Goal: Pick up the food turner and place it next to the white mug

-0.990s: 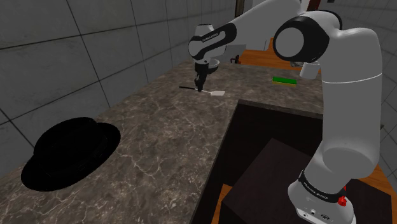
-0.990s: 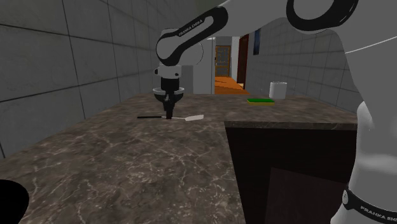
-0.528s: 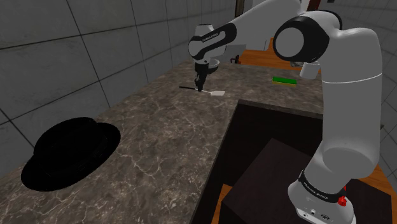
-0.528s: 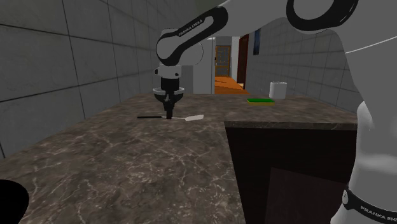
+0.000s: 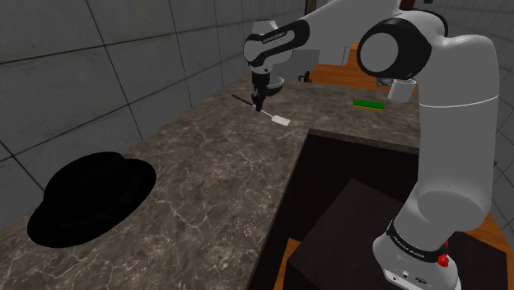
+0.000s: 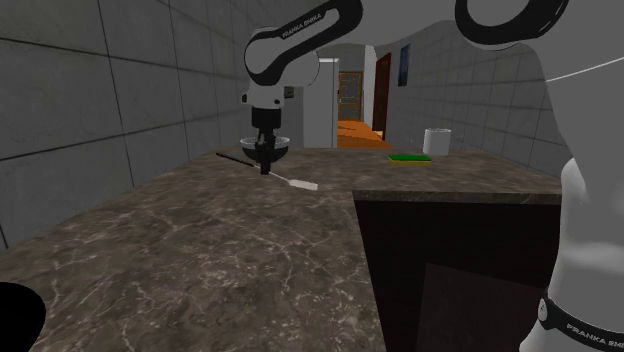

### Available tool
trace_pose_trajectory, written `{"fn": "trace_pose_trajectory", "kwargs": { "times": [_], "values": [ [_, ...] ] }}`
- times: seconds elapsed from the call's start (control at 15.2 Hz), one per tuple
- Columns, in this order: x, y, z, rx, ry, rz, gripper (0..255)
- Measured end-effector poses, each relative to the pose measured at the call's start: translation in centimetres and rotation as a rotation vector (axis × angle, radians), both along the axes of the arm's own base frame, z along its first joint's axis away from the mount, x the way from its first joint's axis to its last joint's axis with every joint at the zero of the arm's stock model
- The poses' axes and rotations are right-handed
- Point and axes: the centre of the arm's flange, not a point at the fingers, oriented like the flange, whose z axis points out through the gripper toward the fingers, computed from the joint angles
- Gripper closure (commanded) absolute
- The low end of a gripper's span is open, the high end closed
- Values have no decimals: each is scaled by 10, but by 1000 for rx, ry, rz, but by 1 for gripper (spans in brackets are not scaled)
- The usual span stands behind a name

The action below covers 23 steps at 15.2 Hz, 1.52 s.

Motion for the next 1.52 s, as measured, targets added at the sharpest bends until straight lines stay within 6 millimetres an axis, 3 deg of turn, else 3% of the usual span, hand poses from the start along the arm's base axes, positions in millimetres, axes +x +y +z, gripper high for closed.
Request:
{"fn": "trace_pose_trajectory", "kwargs": {
  "times": [1.52],
  "values": [
    [0, -1, 121, 0, 0, 0, 255]
  ]
}}
